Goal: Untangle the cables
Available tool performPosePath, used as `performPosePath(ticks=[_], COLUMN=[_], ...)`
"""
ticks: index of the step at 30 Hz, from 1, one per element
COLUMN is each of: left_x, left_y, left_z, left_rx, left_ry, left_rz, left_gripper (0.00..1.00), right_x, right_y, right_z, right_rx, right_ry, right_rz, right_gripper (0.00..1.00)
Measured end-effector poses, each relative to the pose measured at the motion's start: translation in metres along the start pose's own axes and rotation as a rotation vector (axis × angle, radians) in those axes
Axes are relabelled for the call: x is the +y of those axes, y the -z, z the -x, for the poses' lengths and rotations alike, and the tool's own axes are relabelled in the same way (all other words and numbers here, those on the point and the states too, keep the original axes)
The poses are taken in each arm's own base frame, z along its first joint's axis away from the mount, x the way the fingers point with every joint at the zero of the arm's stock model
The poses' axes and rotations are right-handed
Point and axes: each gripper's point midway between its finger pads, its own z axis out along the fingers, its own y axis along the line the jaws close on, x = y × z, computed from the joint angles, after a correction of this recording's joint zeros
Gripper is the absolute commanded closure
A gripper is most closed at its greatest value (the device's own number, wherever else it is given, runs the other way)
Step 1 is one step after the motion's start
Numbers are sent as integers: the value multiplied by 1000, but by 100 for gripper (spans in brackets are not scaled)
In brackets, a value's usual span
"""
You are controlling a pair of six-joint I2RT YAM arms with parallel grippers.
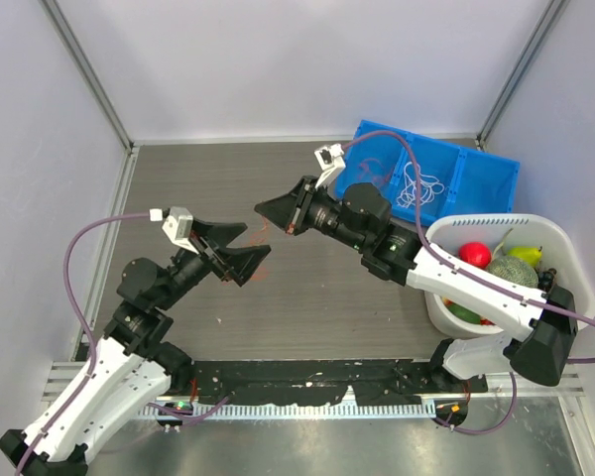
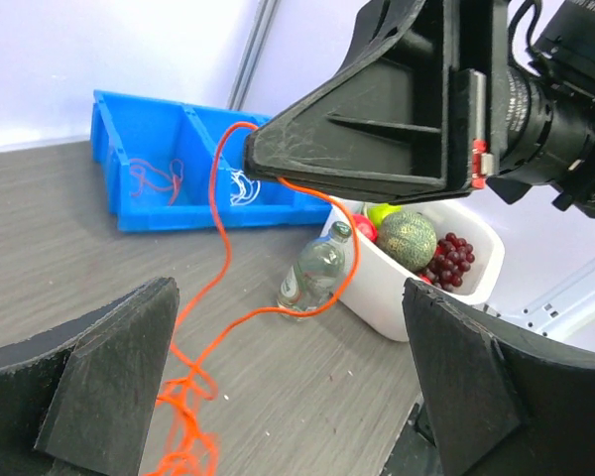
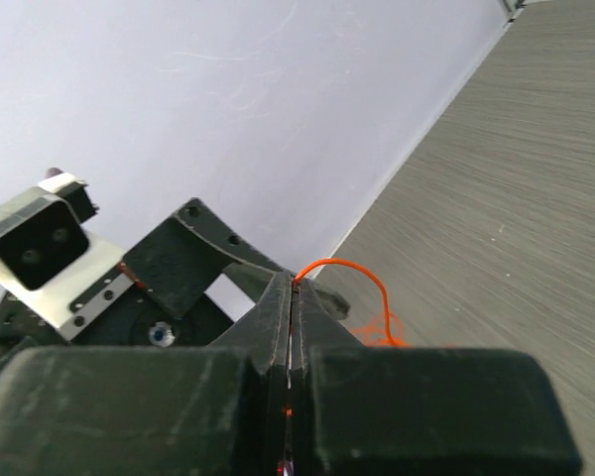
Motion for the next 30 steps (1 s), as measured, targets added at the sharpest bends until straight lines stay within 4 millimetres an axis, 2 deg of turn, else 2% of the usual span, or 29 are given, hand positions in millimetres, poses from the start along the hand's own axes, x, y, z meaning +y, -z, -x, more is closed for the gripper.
performPosePath(ticks=[5,11,14,20,22,24,26,30], left_x=[8,20,24,31,35,42,56,101], left_y=[-9,-23,-30,-38,-42,-44,-46,-35], left_z=[2,-5,-9,-9,-10,-18,-37,-100], left_rx=[-36,-32,-30,-60,-68,-64,-41,65], left_ry=[-42,-53,-48,-41,-30,-16,16,111], left_rz=[8,34,35,49,56,76,117,284], left_gripper=[3,16,19,40,43,49,54,55], right_x=[18,36,40,42,45,49,57,80], right_y=[-2,-2,-1,-3,-5,-7,-9,-9], right_z=[5,-1,-4,-3,-1,2,8,31], right_rx=[10,40,49,51,50,47,38,2], right_ry=[-32,-53,-62,-81,-85,-87,-89,-84], right_rz=[44,84,92,92,95,102,115,156], right_gripper=[99,99,99,99,99,99,99,99])
